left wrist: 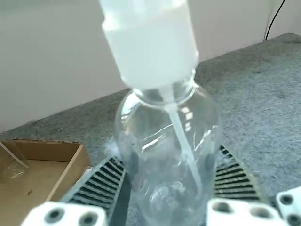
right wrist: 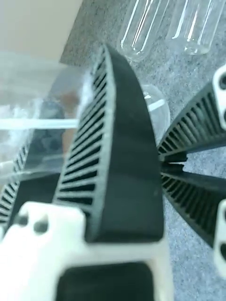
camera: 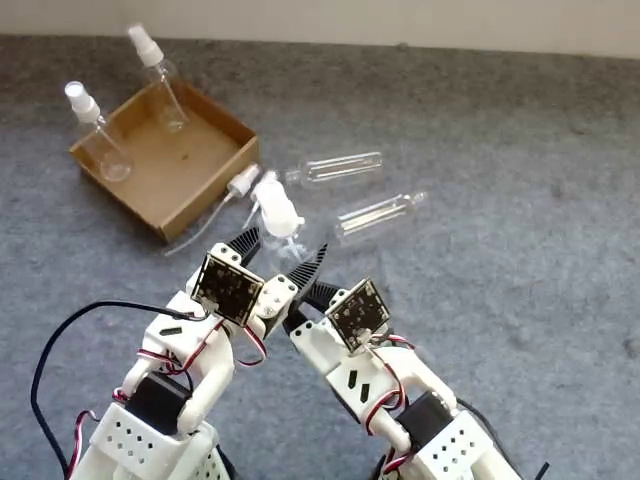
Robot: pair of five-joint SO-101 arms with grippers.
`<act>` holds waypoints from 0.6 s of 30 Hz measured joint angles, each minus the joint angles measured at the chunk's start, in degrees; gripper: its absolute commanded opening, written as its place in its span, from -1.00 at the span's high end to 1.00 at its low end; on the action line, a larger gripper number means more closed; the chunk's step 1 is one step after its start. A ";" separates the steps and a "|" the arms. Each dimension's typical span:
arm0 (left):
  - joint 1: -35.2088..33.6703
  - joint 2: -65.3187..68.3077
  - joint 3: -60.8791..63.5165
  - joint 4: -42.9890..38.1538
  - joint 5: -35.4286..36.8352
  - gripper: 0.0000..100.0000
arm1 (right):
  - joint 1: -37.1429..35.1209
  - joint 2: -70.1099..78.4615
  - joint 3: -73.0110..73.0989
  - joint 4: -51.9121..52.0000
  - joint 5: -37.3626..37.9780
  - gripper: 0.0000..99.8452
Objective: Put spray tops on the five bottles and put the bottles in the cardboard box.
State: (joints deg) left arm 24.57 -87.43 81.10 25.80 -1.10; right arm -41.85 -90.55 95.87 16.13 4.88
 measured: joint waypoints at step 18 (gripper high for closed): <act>-3.08 0.00 0.00 0.79 0.00 0.82 | 0.53 0.00 0.00 0.00 0.00 0.98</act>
State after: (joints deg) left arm 21.49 -87.43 81.10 26.59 -1.10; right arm -41.32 -90.55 95.87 16.13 4.88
